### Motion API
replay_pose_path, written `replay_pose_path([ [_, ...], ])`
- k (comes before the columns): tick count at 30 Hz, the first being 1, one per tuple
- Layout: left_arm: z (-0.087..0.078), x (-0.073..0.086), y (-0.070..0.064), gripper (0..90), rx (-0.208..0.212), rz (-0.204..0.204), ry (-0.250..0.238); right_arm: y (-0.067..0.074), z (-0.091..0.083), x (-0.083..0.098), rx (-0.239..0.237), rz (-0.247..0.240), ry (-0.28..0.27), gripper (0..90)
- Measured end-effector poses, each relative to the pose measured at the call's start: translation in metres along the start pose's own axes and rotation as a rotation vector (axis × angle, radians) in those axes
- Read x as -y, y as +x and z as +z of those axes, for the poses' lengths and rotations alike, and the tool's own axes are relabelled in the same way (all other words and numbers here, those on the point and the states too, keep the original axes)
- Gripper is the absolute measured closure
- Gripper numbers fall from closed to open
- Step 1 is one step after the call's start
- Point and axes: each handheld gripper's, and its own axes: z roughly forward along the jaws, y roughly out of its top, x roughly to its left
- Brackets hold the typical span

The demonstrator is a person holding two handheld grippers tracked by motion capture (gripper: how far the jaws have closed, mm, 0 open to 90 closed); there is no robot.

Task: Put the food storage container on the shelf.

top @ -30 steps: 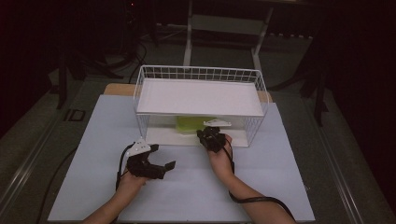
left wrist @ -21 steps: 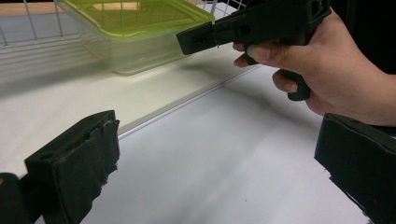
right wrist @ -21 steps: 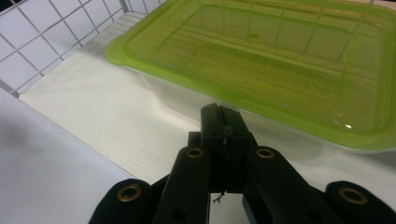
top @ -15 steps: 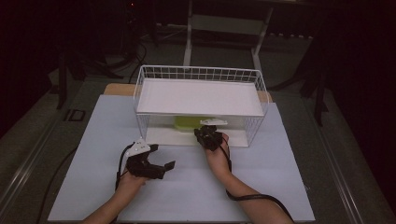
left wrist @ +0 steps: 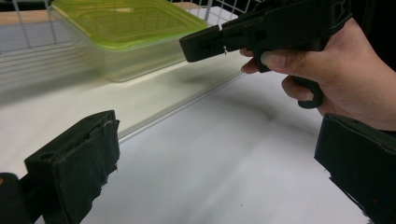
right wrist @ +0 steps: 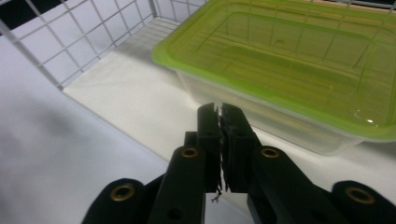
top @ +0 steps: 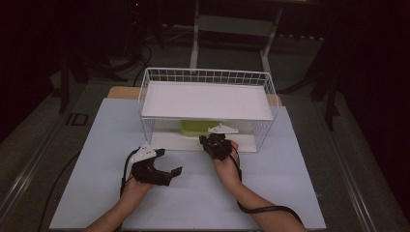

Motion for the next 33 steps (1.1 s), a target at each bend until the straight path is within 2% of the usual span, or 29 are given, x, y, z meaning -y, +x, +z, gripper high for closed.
replay_pose_path([
  [3,0.001,0.0,-0.002,0.5,0.015,0.004,-0.006,0.004,-0.004,0.002,-0.015,-0.036,0.001,78.4],
  [6,0.001,-0.001,-0.004,0.5,0.018,0.022,-0.011,0.007,-0.009,0.003,-0.03,-0.05,0.003,72.1],
  [9,0.001,-0.002,-0.006,0.5,0.018,0.026,-0.012,0.007,-0.016,0.003,-0.041,-0.063,-0.018,59.1],
  [12,0.001,-0.003,-0.006,0.5,0.015,0.027,-0.013,0.007,-0.021,0.001,-0.044,-0.065,-0.031,48.2],
  [16,0.0,-0.005,-0.008,0.5,0.018,0.037,-0.014,0.006,-0.03,0.002,-0.071,-0.041,-0.059,38.4],
  [19,-0.003,-0.009,-0.01,0.5,0.027,0.05,-0.027,0.007,-0.035,0.004,-0.08,-0.047,-0.059,32.3],
  [22,-0.006,-0.014,-0.014,0.5,0.034,0.071,-0.039,0.006,-0.042,0.007,-0.112,-0.041,-0.044,26.7],
  [24,-0.009,-0.017,-0.016,0.5,0.048,0.075,-0.044,0.007,-0.047,0.009,-0.132,-0.048,-0.029,17.6],
  [28,-0.015,-0.019,-0.021,0.5,0.072,0.074,-0.047,0.005,-0.059,0.015,-0.184,-0.033,-0.026,16.9],
  [33,-0.022,-0.018,-0.023,0.5,0.093,0.067,-0.048,0.004,-0.073,0.022,-0.196,-0.054,-0.019,16.0],
])
